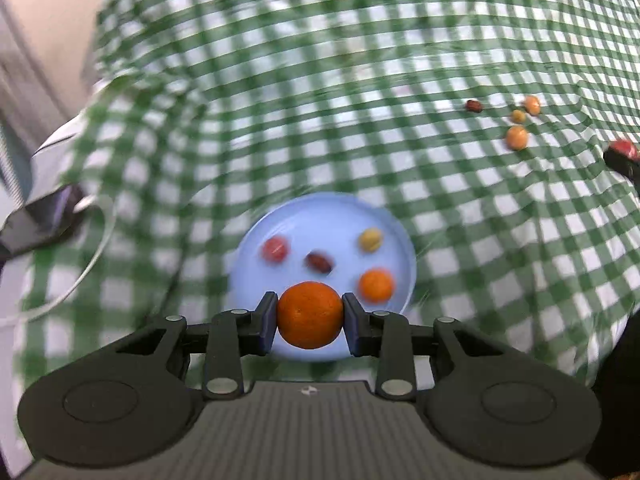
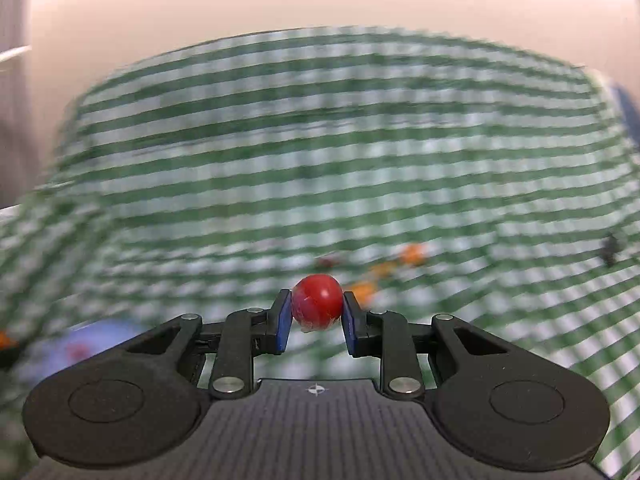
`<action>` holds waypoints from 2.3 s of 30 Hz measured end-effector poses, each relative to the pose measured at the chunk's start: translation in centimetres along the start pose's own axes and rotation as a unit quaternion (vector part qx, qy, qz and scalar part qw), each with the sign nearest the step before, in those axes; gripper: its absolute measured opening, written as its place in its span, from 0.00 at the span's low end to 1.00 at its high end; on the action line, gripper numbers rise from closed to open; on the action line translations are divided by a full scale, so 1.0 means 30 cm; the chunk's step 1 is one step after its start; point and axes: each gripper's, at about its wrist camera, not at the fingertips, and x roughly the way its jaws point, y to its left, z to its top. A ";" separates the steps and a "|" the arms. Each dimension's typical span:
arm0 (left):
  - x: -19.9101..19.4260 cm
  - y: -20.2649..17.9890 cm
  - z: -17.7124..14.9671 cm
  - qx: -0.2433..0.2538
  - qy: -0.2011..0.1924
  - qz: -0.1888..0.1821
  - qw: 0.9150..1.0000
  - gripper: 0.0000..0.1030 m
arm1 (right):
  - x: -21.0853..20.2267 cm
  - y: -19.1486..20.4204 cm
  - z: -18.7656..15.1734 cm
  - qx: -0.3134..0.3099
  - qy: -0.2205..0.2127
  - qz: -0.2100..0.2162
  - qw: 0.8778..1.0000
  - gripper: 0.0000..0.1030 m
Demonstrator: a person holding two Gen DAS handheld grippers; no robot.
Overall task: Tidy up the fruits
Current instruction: 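Carry the mandarin and lychee over the blue plate with both tools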
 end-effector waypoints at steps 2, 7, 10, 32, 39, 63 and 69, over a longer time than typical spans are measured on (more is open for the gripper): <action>-0.043 0.042 -0.061 -0.013 -0.003 0.003 1.000 0.37 | -0.069 0.093 -0.022 0.000 0.029 0.048 0.998 0.27; -0.125 0.109 -0.193 -0.035 -0.024 0.000 0.999 0.37 | -0.187 0.300 -0.086 -0.046 0.079 0.123 0.988 0.27; -0.158 0.132 -0.253 -0.047 -0.036 -0.003 0.998 0.37 | -0.227 0.375 -0.105 -0.081 0.095 0.141 0.982 0.27; -0.181 0.199 -0.318 -0.097 -0.060 -0.027 0.993 0.37 | -0.327 0.508 -0.159 -0.161 0.105 0.137 0.972 0.27; -0.171 0.201 -0.318 -0.098 -0.056 -0.028 0.993 0.37 | -0.318 0.507 -0.163 -0.162 0.109 0.138 0.971 0.27; -0.060 0.221 -0.229 -0.105 -0.034 -0.036 0.993 0.37 | -0.188 0.489 -0.145 -0.152 0.130 0.134 0.971 0.27; 0.006 0.224 -0.177 -0.106 -0.026 -0.040 0.993 0.37 | -0.102 0.500 -0.129 -0.147 0.132 0.124 0.972 0.27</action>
